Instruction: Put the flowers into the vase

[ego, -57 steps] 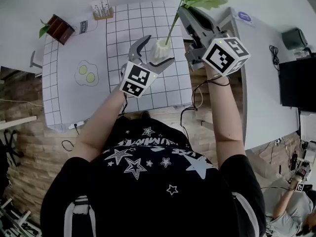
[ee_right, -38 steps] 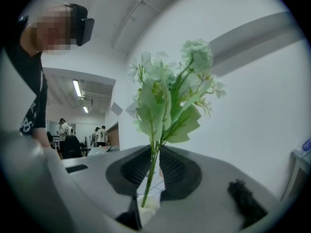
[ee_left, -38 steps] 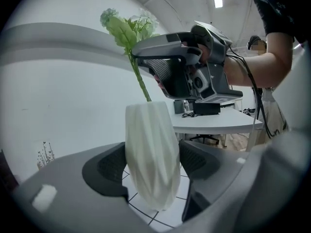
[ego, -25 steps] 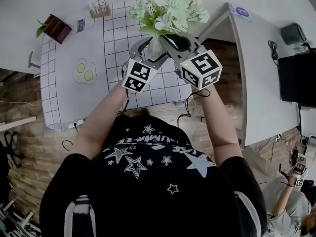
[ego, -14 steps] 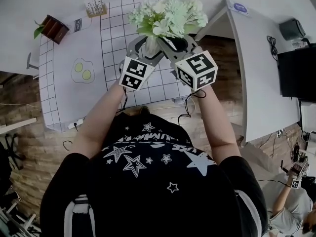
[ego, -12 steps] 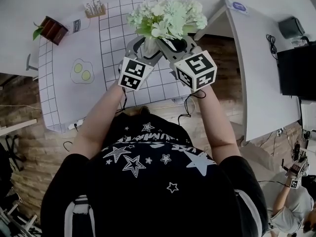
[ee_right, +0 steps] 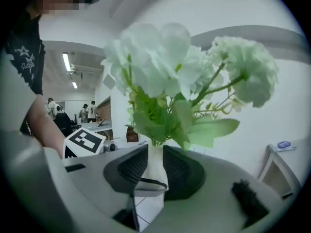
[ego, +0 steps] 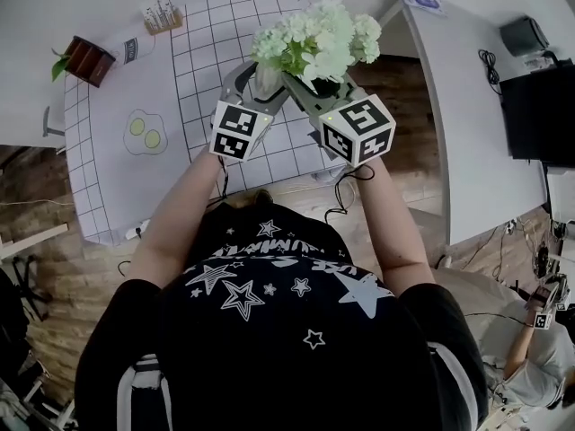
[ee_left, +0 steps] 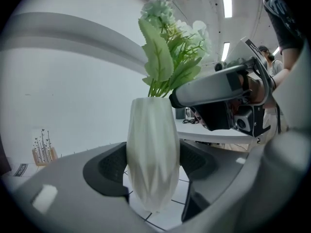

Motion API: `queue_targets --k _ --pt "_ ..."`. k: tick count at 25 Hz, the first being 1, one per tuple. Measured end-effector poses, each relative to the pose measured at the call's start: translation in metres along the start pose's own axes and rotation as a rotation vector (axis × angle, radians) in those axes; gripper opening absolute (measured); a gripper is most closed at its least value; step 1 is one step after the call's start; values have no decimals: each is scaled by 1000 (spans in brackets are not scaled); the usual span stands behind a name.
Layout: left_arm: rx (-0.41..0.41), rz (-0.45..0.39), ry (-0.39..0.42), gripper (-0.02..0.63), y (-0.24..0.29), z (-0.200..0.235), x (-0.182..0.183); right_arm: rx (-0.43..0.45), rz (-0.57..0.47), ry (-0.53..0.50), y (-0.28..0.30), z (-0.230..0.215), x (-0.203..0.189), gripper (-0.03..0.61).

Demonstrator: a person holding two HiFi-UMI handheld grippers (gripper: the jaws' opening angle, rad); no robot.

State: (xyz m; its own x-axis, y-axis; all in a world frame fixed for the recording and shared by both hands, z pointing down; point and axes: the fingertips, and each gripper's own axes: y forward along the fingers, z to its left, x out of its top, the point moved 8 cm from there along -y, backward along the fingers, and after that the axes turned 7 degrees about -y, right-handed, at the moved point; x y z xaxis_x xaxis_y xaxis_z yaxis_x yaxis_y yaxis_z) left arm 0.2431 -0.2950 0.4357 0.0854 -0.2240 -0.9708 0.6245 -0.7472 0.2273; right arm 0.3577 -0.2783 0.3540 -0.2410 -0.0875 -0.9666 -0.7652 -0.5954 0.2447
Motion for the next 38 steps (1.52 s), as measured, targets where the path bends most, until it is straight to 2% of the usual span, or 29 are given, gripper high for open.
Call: queue_targets --k 12,20,24,31,35,38 --pt "-12 -5 11 341 1 -1 -2 -30 8 72 -18 14 -25 101" --pt "-6 25 74 344 0 -4 -3 -51 20 114 -30 17 -36 101" --pt "-15 31 52 347 0 -3 -5 -60 22 134 -31 16 -41 101" --pt "-20 35 38 419 -9 -3 -10 -68 40 164 -30 20 -50 101" --pt "11 20 -12 420 -36 4 -17 -81 52 194 -24 28 -58 99" --pt "61 2 -29 417 -67 18 -20 -75 47 194 -14 42 -57 60"
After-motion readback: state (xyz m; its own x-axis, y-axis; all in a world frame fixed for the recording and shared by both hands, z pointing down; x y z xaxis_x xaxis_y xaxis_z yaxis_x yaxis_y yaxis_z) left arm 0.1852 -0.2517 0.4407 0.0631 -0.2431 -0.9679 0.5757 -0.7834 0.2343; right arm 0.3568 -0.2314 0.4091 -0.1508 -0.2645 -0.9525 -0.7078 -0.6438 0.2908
